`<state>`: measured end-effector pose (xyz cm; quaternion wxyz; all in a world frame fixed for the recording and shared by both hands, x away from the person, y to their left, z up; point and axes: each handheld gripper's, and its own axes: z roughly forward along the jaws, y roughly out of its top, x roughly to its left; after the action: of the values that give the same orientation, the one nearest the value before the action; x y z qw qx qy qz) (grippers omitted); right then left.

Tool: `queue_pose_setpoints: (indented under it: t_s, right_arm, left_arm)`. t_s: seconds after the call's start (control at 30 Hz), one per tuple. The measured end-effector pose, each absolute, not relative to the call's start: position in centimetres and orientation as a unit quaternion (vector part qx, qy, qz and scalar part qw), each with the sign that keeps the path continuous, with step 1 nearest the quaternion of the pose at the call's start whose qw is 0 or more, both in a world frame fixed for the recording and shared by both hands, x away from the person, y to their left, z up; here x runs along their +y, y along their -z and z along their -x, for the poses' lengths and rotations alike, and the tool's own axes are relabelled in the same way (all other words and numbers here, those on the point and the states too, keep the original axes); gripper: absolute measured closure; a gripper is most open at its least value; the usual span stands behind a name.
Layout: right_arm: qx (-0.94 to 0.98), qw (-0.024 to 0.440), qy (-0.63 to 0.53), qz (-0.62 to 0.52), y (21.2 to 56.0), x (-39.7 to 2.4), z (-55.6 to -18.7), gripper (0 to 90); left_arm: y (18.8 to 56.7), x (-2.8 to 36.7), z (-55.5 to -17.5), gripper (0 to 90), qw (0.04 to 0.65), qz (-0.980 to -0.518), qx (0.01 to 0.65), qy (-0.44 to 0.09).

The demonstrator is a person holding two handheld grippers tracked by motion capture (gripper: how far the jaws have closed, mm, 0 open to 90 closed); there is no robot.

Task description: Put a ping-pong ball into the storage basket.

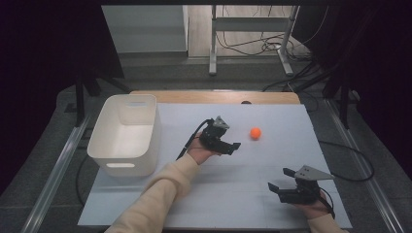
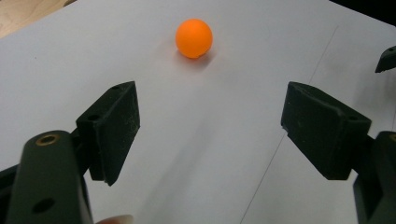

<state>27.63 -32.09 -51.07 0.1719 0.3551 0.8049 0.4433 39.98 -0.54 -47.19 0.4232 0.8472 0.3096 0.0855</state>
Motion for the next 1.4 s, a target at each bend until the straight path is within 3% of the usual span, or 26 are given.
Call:
queue_pose_setpoints:
  t_s: [1.4]
  right_arm:
    - [0.805, 0.173, -0.441, -0.357, 51.1, -32.3, -27.5, 16.2]
  left_arm:
    - [47.4, -2.5, -41.3, 20.4, 0.415, -0.854, 0.303, -0.077]
